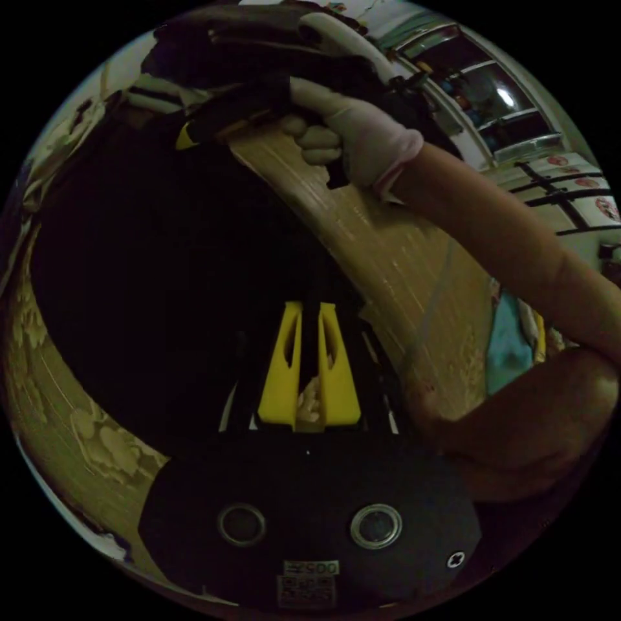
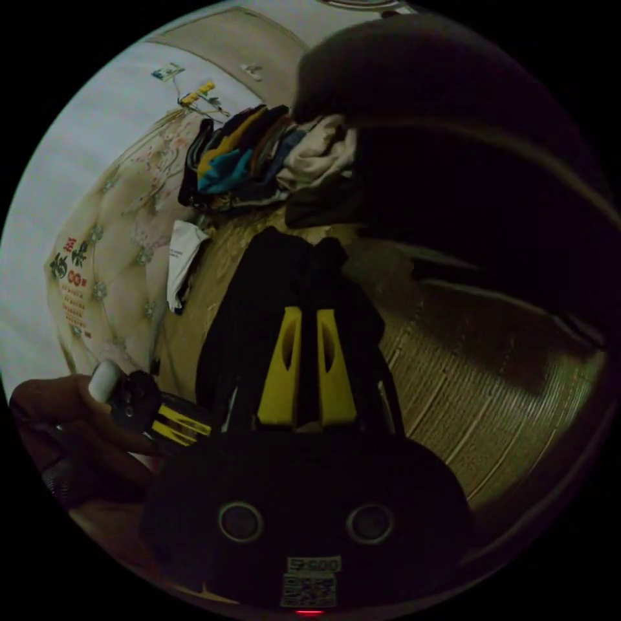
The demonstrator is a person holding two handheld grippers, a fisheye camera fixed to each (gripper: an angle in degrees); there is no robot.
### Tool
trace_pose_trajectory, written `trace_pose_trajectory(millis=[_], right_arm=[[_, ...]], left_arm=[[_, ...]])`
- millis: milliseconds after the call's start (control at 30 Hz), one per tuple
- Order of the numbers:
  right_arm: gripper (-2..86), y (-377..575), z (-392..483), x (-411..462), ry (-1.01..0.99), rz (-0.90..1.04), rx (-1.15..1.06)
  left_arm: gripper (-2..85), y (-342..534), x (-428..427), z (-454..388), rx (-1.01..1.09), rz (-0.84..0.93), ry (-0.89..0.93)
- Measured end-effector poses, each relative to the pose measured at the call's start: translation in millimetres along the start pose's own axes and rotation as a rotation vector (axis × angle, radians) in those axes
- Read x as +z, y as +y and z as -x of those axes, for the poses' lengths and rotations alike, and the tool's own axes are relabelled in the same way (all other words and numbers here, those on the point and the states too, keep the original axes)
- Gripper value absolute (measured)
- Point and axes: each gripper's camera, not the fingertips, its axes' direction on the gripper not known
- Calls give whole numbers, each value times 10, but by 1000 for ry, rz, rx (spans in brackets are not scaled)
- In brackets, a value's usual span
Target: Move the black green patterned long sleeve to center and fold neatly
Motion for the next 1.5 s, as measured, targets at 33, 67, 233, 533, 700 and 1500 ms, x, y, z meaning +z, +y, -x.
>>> trace_pose_trajectory(millis=[33, 67, 233, 533, 700, 1500], right_arm=[[30, 35, -127, -17, -10, 2, 3], [31, 59, -244, -56, -33, -7, 6], [35, 111, -604, -248, -102, -41, 16], [27, 471, -1182, -1056, -74, -149, 64], [-6, 607, -1105, -1233, -290, -130, -102], [120, 955, -2555, -1430, -338, 263, -12]], left_arm=[[54, 0, 36, -52, -20, -15, -17], [58, 18, 62, -168, -42, -62, -43], [57, 156, 51, -657, -100, -181, -102], [0, 82, 13, -1211, -105, -273, -192], [-6, -368, 168, -1078, -215, -282, -165], [128, 351, -118, -88, -359, -229, 59]])
